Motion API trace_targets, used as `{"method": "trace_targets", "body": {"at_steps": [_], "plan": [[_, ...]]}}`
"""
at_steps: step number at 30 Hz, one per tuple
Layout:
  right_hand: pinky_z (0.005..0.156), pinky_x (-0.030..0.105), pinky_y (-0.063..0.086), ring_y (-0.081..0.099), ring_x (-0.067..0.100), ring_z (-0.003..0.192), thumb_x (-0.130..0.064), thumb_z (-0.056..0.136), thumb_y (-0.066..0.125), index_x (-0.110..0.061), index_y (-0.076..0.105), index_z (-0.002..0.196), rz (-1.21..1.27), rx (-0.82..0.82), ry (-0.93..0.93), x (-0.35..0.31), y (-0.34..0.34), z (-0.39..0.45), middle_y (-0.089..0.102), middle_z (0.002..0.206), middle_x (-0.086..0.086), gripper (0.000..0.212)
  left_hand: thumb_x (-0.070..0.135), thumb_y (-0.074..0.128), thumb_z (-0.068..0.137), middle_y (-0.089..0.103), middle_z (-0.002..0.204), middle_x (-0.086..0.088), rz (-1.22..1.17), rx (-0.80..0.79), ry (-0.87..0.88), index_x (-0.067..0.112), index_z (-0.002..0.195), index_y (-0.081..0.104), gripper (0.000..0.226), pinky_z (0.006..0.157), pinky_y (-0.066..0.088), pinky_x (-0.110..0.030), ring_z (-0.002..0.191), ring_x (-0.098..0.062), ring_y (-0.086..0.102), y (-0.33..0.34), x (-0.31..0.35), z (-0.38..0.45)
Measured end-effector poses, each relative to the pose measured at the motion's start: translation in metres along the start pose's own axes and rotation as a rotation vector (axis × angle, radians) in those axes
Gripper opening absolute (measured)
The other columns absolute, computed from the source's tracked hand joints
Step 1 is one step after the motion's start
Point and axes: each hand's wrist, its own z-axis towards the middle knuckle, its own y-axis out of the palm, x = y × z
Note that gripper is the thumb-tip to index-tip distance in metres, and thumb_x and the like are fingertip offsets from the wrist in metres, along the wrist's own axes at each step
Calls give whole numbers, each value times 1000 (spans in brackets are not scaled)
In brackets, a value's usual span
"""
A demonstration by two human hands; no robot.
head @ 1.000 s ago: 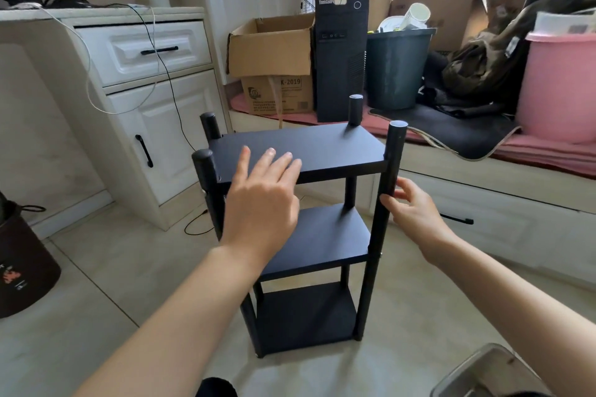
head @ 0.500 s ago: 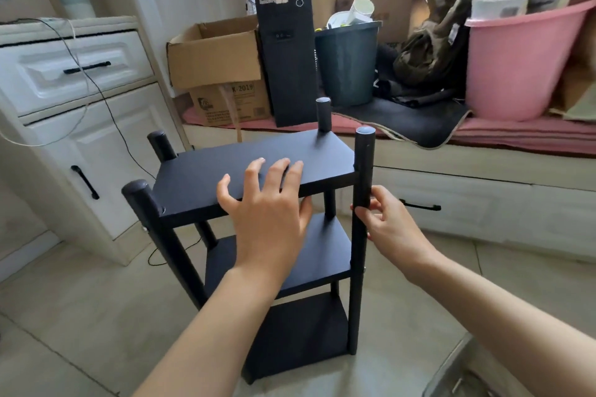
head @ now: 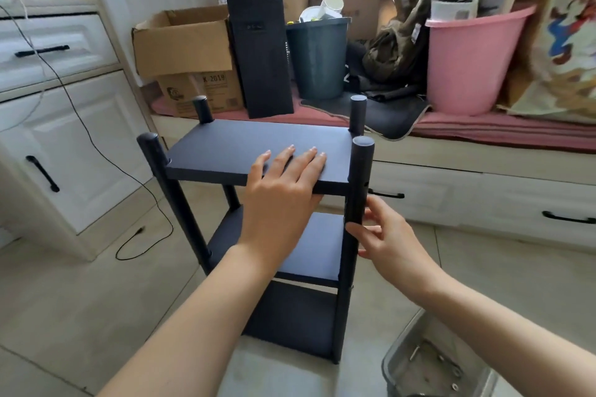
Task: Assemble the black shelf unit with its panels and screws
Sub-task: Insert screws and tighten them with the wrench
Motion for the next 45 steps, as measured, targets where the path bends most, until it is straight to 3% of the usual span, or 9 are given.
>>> {"method": "trace_targets", "body": {"at_steps": [5, 8, 12, 19, 30, 39, 45], "plan": [[90, 43, 56, 68, 17, 96, -9, 99, 56, -26, 57, 117, -38, -1, 19, -2, 2, -2, 68, 107, 0, 24, 21, 81, 83, 68, 130, -5, 32, 43, 10, 13, 129, 68, 48, 99, 50, -50, 119, -32, 65, 3, 0, -2], [84, 38, 57, 68, 16, 95, -9, 99, 56, -25, 57, 118, -65, 29, 7, -2, 5, 1, 70, 105, -1, 24, 18, 81, 83, 69, 128, -7, 36, 79, -7, 11, 130, 67, 49, 97, 50, -50, 119, -33, 65, 5, 0, 2], [84, 41, 57, 68, 17, 94, -9, 100, 55, -24, 56, 119, -112, 44, -18, 0, 9, 8, 71, 99, -5, 24, 18, 77, 88, 68, 129, -4, 45, 91, -43, 12, 131, 67, 44, 99, 49, -47, 120, -30, 64, 5, -2, 7], [75, 24, 53, 67, 6, 90, -11, 99, 57, -27, 57, 120, -118, 51, -41, 6, 9, 8, 71, 98, -10, 26, 21, 80, 84, 69, 128, -5, -10, 34, -5, 12, 126, 70, 44, 97, 49, -49, 119, -34, 65, 5, -5, 3], [78, 24, 55, 67, 5, 94, -12, 99, 58, -26, 57, 123, -124, 58, -53, 7, 9, 9, 71, 101, -8, 28, 22, 78, 86, 70, 127, -6, -26, 98, -58, 10, 126, 70, 42, 98, 49, -49, 118, -34, 65, 6, 1, 6], [84, 37, 58, 68, 8, 97, -15, 98, 60, -28, 57, 122, -96, 42, -53, 8, 7, 9, 71, 105, -6, 28, 20, 78, 86, 69, 129, -6, -9, 48, -8, 10, 127, 69, 43, 99, 49, -47, 122, -31, 64, 8, 8, 9], [82, 34, 58, 68, 8, 95, -15, 98, 60, -28, 57, 120, -69, 32, -54, 8, 6, 10, 70, 104, -5, 26, 18, 83, 82, 71, 124, -5, 0, 125, 25, 11, 123, 72, 43, 95, 52, -42, 116, -29, 67, 12, 13, 8]]}}
